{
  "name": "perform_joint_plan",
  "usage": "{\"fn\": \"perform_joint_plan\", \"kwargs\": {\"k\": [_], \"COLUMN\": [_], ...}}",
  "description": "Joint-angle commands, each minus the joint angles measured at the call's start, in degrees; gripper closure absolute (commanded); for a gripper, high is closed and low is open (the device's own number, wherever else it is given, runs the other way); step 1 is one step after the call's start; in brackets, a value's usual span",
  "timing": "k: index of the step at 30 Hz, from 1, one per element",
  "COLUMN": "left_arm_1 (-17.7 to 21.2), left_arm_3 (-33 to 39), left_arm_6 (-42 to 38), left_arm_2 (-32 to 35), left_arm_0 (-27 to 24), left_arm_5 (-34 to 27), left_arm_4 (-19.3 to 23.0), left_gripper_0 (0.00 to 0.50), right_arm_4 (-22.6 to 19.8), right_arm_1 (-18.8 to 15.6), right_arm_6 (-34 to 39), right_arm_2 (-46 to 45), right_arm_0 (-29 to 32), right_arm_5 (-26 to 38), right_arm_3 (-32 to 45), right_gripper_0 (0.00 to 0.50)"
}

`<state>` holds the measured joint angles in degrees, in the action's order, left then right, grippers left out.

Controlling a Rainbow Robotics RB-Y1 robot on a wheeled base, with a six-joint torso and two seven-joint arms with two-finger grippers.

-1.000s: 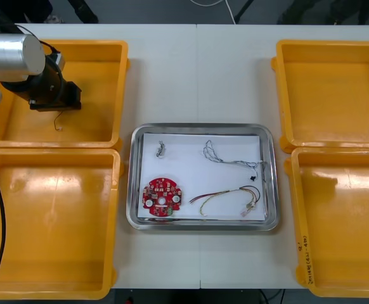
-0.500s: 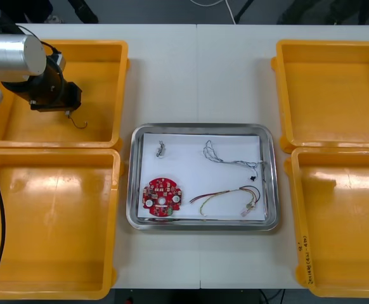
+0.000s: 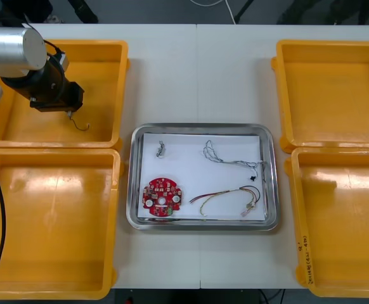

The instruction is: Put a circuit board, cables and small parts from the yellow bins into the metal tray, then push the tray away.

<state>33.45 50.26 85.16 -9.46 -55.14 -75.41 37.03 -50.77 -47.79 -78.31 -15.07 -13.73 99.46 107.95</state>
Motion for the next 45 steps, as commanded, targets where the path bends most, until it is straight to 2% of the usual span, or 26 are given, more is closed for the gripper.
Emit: {"fn": "perform_joint_plan", "kwargs": {"k": [1, 15, 23, 30, 35, 45], "left_arm_1": [1.27, 1.71, 0.56, -3.39, -6.03, -10.86], "left_arm_3": [6.17, 18.82, 27.08, 35.79, 40.36, 44.57], "left_arm_6": [-2.10, -4.21, -11.94, -21.52, -27.33, -39.54], "left_arm_2": [3.57, 7.00, 7.00, 6.91, 3.66, -5.31], "left_arm_0": [-2.61, -2.61, -2.61, -2.61, -2.61, -2.61], "left_arm_5": [-4.74, -17.40, -24.52, -31.02, -33.75, -33.66], "left_arm_4": [-1.00, -3.10, -2.40, -2.49, -3.81, -5.65], "left_gripper_0": [0.500, 0.500, 0.500, 0.500, 0.500, 0.500], "right_arm_4": [-0.65, -0.65, -0.74, -0.83, -0.74, -0.74], "right_arm_1": [-2.65, -2.65, -2.48, -2.48, -2.48, -2.48], "right_arm_6": [3.08, 3.08, 3.08, 3.08, 3.17, 3.08], "right_arm_2": [-1.72, -1.72, -1.72, -1.72, -1.72, -1.72], "right_arm_0": [0.63, 0.63, 0.63, 0.63, 0.63, 0.63], "right_arm_5": [-0.40, -0.49, -0.49, -0.40, -0.40, -0.49], "right_arm_3": [1.83, 1.83, 1.83, 1.83, 1.83, 1.83], "right_gripper_0": [0.000, 0.000, 0.000, 0.000, 0.000, 0.000]}}
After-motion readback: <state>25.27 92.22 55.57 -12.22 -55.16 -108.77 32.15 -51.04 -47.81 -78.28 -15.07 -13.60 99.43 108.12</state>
